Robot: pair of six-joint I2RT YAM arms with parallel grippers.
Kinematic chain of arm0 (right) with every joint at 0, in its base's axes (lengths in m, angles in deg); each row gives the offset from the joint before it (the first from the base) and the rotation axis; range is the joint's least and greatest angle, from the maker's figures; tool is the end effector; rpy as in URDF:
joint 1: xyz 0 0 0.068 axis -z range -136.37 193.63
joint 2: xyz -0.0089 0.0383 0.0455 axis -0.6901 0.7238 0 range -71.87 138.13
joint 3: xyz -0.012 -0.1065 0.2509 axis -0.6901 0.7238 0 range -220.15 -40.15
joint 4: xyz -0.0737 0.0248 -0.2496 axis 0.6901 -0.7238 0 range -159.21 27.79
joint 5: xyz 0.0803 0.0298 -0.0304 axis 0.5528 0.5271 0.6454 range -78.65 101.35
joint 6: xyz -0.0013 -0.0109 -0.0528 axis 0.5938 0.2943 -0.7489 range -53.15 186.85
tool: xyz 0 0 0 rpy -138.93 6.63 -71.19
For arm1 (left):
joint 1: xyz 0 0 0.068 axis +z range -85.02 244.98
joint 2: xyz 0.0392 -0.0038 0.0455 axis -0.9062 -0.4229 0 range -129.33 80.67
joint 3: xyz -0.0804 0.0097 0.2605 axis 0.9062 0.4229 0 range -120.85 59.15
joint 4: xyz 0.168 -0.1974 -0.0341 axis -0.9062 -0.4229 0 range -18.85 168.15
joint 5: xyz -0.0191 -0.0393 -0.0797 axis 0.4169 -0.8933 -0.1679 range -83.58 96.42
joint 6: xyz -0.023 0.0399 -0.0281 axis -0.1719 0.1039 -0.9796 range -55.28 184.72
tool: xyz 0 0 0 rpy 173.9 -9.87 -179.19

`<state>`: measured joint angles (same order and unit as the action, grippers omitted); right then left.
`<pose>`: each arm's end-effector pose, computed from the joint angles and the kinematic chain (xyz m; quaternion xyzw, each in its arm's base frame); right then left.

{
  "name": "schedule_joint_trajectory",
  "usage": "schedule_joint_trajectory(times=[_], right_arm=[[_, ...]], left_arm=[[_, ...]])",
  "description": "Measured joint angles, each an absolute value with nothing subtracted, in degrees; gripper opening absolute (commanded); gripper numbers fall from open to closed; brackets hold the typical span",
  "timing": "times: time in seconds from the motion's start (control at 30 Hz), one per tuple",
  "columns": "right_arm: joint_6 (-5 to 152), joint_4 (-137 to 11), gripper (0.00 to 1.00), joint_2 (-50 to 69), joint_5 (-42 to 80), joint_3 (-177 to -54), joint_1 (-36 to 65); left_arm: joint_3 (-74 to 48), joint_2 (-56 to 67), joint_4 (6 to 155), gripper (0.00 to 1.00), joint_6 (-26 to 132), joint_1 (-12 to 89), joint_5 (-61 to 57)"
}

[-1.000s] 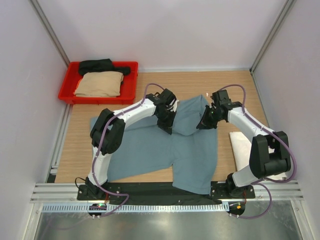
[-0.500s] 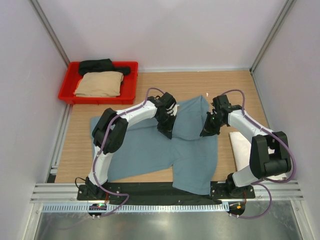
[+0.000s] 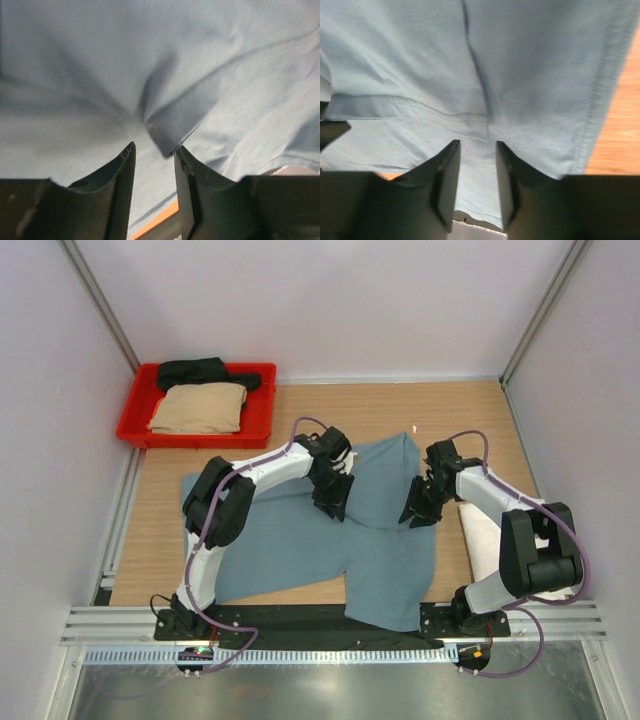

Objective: Fold and stack the t-shirts
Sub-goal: Fold the tshirt

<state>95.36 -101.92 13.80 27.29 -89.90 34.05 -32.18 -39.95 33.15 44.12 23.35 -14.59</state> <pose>0.2552 0.0530 0.1768 0.1444 0.9720 0.1705 0.0722 0.3103 -0.2929 0.1699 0.2023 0.9531 -0.2241 0.0217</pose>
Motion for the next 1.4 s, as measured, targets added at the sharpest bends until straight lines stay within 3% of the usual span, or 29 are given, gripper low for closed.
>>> schedule_joint_trajectory(times=[0.07, 0.17, 0.33, 0.47, 0.67, 0.77, 1.13, 1.4], right_arm=[[94.8, -103.1, 0.52, 13.2, 26.0, -90.1, 34.6], [93.9, -104.4, 0.60, 11.9, 23.3, -92.5, 35.1], [94.5, -99.9, 0.63, 14.6, 19.9, -101.4, 35.2], [95.7, -95.6, 0.60, 22.9, 15.8, -111.4, 35.1], [99.5, -94.1, 0.38, 35.0, 6.0, -122.0, 33.5], [101.6, -94.4, 0.34, 40.5, 2.5, -126.8, 31.7], [107.6, -97.5, 0.51, 48.8, -3.6, -135.4, 27.3], [109.0, -95.8, 0.52, 52.8, -4.5, -135.7, 27.4]], left_arm=[[-30.1, -38.3, 32.6, 0.48, 44.8, 23.4, -14.6], [-25.6, -32.6, 31.4, 0.50, 45.8, 23.4, -13.5], [-21.1, -18.8, 30.2, 0.49, 45.5, 24.7, -5.9], [-20.8, -13.5, 30.1, 0.46, 42.6, 32.1, 3.2], [-19.3, -14.2, 29.7, 0.44, 38.3, 48.7, 13.8], [-18.7, -14.9, 29.4, 0.41, 36.5, 54.5, 15.5], [-17.3, -24.4, 29.8, 0.43, 33.6, 65.1, 13.6], [-17.3, -30.4, 31.2, 0.44, 33.6, 64.8, 12.4]])
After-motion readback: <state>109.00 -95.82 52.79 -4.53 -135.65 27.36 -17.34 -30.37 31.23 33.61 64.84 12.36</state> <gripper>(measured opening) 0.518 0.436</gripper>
